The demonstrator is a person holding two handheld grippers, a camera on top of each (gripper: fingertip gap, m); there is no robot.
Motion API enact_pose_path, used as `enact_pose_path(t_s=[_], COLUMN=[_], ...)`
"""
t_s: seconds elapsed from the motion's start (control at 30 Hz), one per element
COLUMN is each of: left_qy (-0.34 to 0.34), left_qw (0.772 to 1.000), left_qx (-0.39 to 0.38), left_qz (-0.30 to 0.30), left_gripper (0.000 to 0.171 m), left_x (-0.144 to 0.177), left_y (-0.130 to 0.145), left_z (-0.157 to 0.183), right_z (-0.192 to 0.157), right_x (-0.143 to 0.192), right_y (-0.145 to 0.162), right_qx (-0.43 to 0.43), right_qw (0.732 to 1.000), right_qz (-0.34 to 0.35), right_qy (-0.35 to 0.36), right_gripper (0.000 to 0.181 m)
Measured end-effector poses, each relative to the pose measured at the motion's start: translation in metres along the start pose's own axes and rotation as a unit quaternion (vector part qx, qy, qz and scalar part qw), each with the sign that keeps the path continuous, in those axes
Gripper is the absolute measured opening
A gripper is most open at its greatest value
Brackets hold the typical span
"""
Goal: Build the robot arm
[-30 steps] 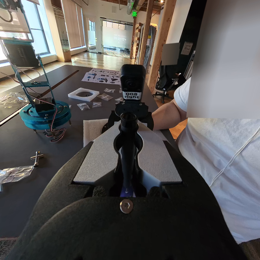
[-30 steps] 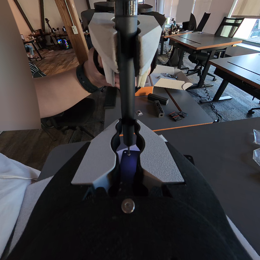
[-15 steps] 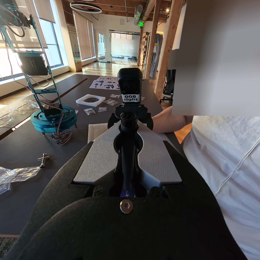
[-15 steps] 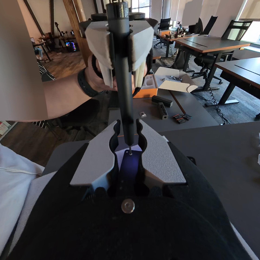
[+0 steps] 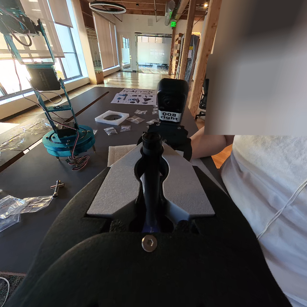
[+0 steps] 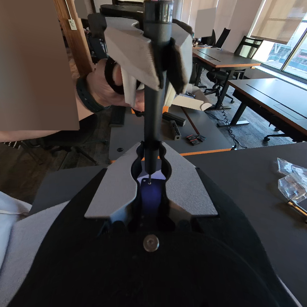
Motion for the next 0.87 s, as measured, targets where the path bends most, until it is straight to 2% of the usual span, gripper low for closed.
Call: enact_pose_path(t_s=[0.5,0.67,0.73,0.87], left_qy=[-0.008,-0.011,-0.013,-0.013], left_qw=[1.0,1.0,1.0,1.0], left_qx=[-0.005,-0.007,-0.009,-0.008], left_qz=[0.008,0.007,0.005,0.005], left_gripper=[0.008,0.008,0.008,0.008], left_x=[0.0019,0.0005,-0.0005,-0.0017], left_y=[0.0006,0.0008,0.0007,0.0005], left_z=[0.0014,0.0023,0.0022,0.0019], right_z=[-0.0023,-0.0033,-0.0042,-0.0047], right_x=[-0.0008,0.0003,-0.0008,-0.0012], right_y=[-0.0003,0.0004,0.0034,0.0016], right_qx=[0.029,0.015,0.008,0.001], right_qw=[1.0,1.0,1.0,1.0], right_qz=[-0.006,-0.007,-0.015,-0.01], right_qy=[0.009,-0.005,-0.007,0.003], right_gripper=[0.015,0.016,0.025,0.02])
Point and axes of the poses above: each gripper's, where its closed fingertips meet, x back along the fingers, y out of its underside, z = x × y across the jaws, the point moved 2 cm from there along x, back along the fingers, and after that the axes turned 15 degrees about x, right-handed, at the moved point
